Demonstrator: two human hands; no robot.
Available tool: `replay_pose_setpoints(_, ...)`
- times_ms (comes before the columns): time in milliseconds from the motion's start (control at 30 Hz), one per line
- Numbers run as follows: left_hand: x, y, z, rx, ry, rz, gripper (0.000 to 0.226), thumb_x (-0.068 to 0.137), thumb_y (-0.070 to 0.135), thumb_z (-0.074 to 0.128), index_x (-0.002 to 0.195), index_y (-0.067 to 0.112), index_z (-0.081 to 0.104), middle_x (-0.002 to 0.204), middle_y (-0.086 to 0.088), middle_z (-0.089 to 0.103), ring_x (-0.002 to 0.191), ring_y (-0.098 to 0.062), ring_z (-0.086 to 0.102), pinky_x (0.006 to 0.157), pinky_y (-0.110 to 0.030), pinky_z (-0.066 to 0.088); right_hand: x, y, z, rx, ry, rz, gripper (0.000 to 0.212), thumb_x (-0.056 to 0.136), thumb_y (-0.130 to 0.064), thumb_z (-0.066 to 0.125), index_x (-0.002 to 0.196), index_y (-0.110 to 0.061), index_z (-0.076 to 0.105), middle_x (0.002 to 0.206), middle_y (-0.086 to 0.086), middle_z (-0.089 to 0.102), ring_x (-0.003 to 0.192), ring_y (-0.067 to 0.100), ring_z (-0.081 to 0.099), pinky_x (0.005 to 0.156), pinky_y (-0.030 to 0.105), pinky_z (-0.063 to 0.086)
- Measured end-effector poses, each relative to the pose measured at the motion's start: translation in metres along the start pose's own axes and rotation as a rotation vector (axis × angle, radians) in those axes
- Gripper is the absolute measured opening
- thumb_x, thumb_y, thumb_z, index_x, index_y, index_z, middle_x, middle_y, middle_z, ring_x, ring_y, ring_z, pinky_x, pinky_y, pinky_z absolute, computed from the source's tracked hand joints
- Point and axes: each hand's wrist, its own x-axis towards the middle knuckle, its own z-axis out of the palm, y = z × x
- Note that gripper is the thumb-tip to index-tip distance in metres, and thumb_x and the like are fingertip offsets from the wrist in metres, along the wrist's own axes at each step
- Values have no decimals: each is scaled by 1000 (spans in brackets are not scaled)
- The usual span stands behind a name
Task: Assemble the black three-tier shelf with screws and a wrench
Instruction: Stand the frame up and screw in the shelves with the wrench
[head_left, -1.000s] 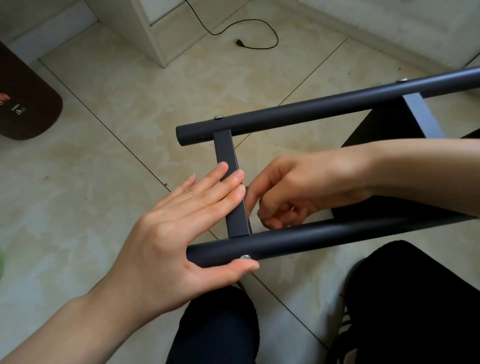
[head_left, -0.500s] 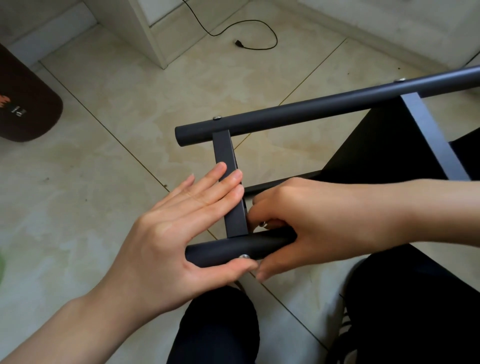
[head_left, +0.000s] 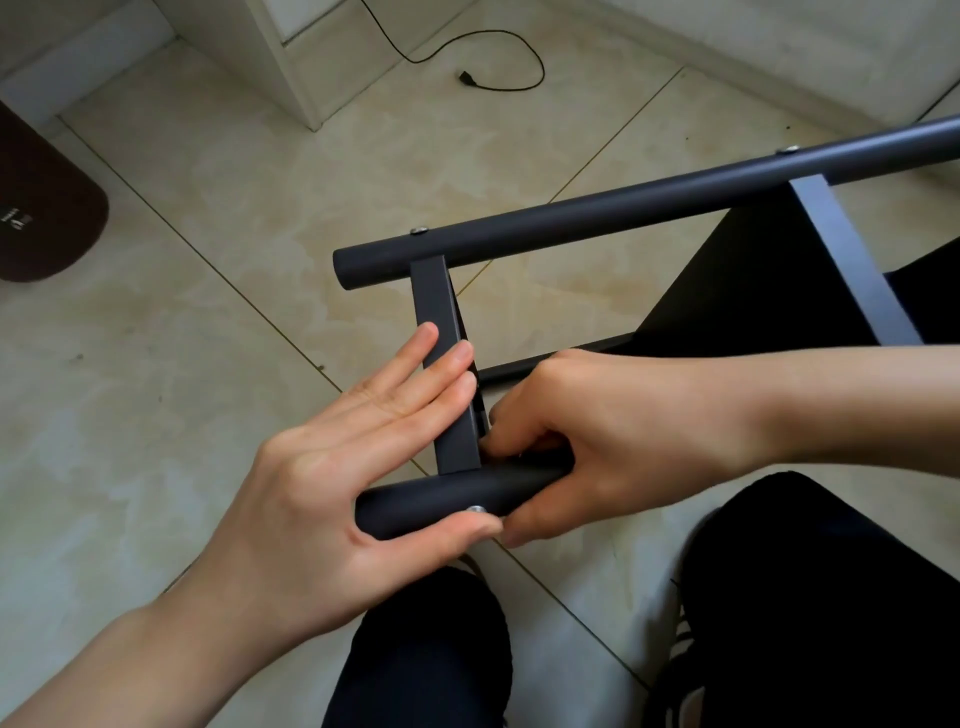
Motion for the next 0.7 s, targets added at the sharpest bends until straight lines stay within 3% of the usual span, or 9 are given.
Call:
replay_pose_setpoints(100,-2,2,2,-15,1,-8,67,83,41,71,134,0,56,146,-6,52,144,-21,43,116,-35,38,1,2,-6,124,-69,40,31,81,-45,76,73,-17,68,60,8,53,50,8,41,47,19,32)
replay_pose_setpoints(167,-3,3,3,-16,9,-11,66,83,40,71,133,0,57,145,-6,53,143,-22,43,116,-38,39,2,5,-14,262,-179,95,30,87,-45,70,84,-16,73,62,3,56,56,4,47,53,17,38)
replay_pose_setpoints(300,-3,4,2,7,24,-5,64,83,41,72,132,3,59,144,-4,54,142,-20,45,114,-40,41,9,22,-25,601,-147,269,21,100,-15,53,102,-10,73,70,-1,62,63,7,55,58,19,45)
replay_pose_setpoints(367,-3,4,2,11,25,-5,63,83,42,71,132,3,59,144,-4,54,142,-20,45,113,-42,41,14,28,-26,527,-119,283,22,100,-9,51,110,-7,70,74,-2,68,63,5,57,59,18,48)
replay_pose_setpoints(433,-3,3,2,14,25,-2,64,83,43,71,131,3,60,144,-4,54,142,-20,45,113,-43,41,20,28,-23,474,-130,274,20,100,-10,51,106,-12,70,83,-1,75,64,3,61,59,16,50)
replay_pose_setpoints(533,-3,3,3,21,26,3,64,83,43,72,131,3,59,143,-5,55,142,-20,45,114,-46,41,29,28,-19,528,-127,287,13,100,-9,52,107,-13,63,96,6,77,71,8,67,60,17,51)
replay_pose_setpoints(600,-3,3,3,25,30,2,63,83,43,72,131,3,59,143,-6,55,142,-20,46,114,-47,41,34,29,-14,614,-139,309,16,98,-8,56,114,-5,58,96,10,76,76,15,70,59,20,52)
replay_pose_setpoints(700,-3,2,3,29,23,6,63,83,42,73,131,4,59,143,-6,55,142,-22,46,113,-51,42,36,32,-9,747,-169,348,16,97,-11,58,108,0,62,88,9,75,79,18,70,63,22,56)
